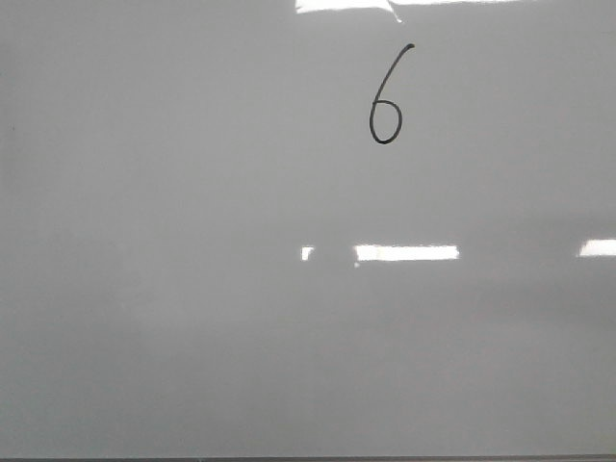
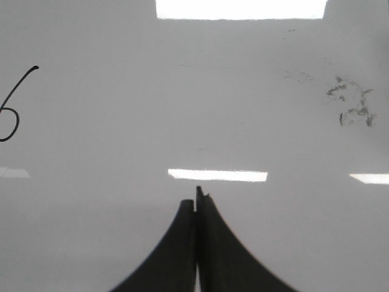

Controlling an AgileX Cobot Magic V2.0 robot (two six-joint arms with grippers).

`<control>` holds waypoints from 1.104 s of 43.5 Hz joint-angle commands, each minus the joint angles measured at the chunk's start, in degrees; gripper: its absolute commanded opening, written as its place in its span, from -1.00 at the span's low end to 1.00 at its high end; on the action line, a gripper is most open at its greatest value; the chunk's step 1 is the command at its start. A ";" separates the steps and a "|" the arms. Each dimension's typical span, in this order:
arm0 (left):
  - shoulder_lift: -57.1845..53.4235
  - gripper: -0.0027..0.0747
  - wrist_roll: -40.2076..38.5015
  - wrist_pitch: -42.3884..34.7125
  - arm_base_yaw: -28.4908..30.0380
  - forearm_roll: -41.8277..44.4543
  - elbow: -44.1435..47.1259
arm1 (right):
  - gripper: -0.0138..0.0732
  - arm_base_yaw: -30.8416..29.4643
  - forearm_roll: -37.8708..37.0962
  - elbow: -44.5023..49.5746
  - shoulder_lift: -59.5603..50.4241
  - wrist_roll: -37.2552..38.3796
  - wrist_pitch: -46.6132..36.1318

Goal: Write number 6 on whiteboard

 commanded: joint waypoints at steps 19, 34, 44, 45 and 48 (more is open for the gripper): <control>-0.88 -0.98 0.07 -5.15 0.08 -0.40 0.17 | -0.96 0.26 -0.57 -0.23 -1.09 2.55 -5.59; -0.88 -0.98 0.07 -5.15 0.08 -0.40 0.17 | -0.96 0.26 -0.59 -0.23 -1.03 2.55 -5.54; -0.88 -0.98 0.07 -5.15 0.08 -0.40 0.17 | -0.96 0.26 -0.59 -0.23 -1.03 2.55 -5.54; -0.88 -0.98 0.07 -5.15 0.08 -0.40 0.17 | -0.96 0.26 -0.59 -0.23 -1.03 2.55 -5.54; -0.88 -0.98 0.07 -5.15 0.08 -0.40 0.17 | -0.96 0.26 -0.59 -0.23 -1.03 2.55 -5.54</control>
